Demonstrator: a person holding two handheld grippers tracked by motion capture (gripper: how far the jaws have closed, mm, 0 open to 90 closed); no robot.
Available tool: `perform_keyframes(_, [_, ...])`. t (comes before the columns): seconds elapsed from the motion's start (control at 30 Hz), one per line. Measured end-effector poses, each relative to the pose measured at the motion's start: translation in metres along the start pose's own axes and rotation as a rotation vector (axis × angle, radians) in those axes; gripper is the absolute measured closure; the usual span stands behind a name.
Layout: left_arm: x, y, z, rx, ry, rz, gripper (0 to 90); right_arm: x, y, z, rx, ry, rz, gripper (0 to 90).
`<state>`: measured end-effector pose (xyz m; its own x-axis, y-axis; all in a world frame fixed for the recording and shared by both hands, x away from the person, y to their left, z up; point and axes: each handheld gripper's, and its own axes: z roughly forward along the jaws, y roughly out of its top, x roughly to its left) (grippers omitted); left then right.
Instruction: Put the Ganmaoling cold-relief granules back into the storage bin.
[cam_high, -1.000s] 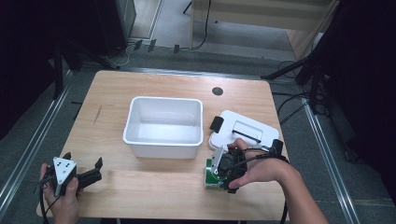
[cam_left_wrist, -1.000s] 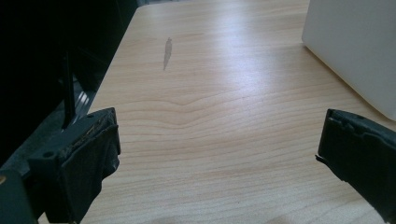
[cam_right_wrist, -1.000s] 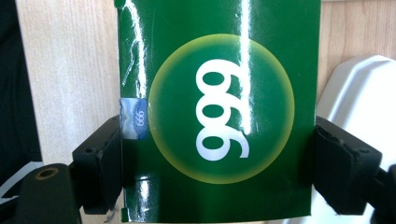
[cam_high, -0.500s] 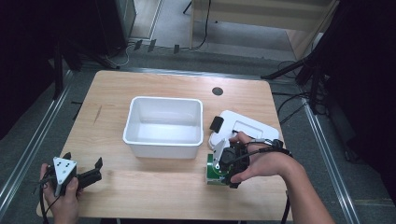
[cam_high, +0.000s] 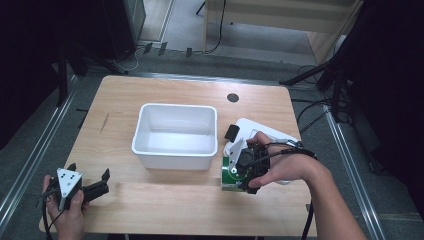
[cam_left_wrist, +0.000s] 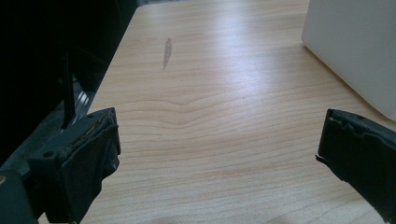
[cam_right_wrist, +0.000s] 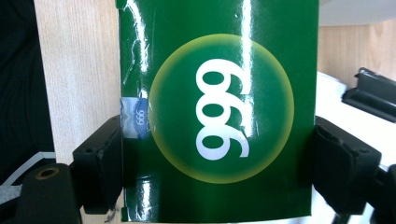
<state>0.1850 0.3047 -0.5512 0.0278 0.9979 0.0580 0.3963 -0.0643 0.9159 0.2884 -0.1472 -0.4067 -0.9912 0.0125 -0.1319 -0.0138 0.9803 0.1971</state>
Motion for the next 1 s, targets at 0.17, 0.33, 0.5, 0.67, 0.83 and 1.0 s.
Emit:
perform_keyframes(0.17, [0.000,0.000,0.000,0.000,0.000,0.000,0.0,-0.005,0.001,-0.010,-0.007,0.011,0.003,16.1])
perform_keyframes(0.33, [0.000,0.000,0.000,0.000,0.001,0.000,0.0,-0.010,0.002,-0.020,-0.015,0.004,0.007,16.2])
perform_keyframes(0.5, [0.000,0.000,0.000,0.000,0.000,-0.001,0.0,-0.015,0.003,-0.028,-0.012,-0.008,0.013,16.2])
perform_keyframes(0.67, [0.000,0.000,0.000,0.000,0.001,-0.001,0.0,-0.020,0.005,-0.035,-0.018,-0.018,0.007,16.2])
perform_keyframes(0.83, [0.000,0.000,0.000,0.000,0.001,0.000,0.0,-0.024,0.008,-0.043,-0.025,-0.018,0.007,16.2])
perform_keyframes(1.0, [0.000,0.000,0.000,0.001,0.000,0.000,0.0,-0.029,0.012,-0.049,-0.019,-0.018,0.009,16.3])
